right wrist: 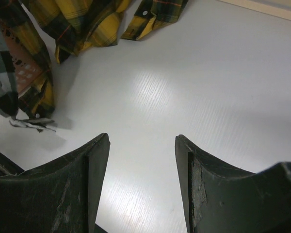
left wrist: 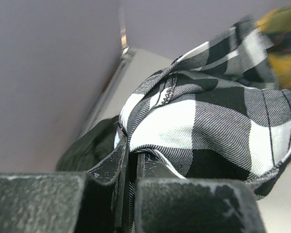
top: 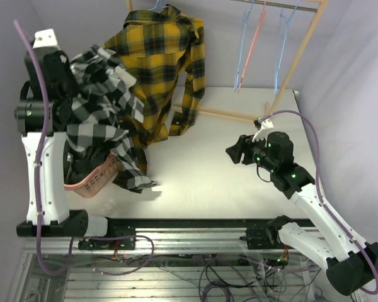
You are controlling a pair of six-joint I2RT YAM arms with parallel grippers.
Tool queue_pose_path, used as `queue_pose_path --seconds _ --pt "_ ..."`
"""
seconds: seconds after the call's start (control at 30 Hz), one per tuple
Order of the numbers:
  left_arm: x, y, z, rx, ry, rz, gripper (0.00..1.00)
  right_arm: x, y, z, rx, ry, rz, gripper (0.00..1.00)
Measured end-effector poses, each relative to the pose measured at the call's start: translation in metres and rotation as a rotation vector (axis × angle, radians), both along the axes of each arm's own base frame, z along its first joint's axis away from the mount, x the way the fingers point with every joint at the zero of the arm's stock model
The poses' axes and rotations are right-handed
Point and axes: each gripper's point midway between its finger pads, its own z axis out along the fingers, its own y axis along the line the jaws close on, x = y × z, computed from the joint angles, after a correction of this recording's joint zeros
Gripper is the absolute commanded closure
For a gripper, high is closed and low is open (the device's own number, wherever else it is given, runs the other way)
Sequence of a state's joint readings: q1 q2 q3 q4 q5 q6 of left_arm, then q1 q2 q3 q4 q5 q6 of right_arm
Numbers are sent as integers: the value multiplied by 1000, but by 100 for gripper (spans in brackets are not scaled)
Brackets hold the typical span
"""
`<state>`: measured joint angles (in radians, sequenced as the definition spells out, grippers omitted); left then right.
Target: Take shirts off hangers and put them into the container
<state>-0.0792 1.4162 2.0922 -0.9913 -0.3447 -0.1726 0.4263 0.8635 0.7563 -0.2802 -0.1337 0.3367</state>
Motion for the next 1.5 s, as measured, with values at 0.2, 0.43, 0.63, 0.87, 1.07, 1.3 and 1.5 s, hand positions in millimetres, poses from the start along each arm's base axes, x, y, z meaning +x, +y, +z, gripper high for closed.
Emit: queue_pose_path --seconds 0.2,0.43,0.63,0.87,1.07,1.3,1.5 --pt "-40 51 -74 -34 94 176 93 0 4 0 9 -3 21 43" --pt "-43 54 -197 -48 336 202 93 0 6 -3 0 1 36 43" --pt "-68 91 -231 41 420 460 93 0 7 -3 2 2 40 43" --pt "-83 131 -220 27 381 780 93 1 8 -11 -6 21 46 43" --pt "-81 137 -246 -8 445 807 93 2 11 -16 -4 31 55 43" --pt "-92 126 -334 24 705 760 93 3 12 -17 -3 31 59 43" --pt "-89 126 -366 120 876 787 93 5 14 -25 -3 56 63 43"
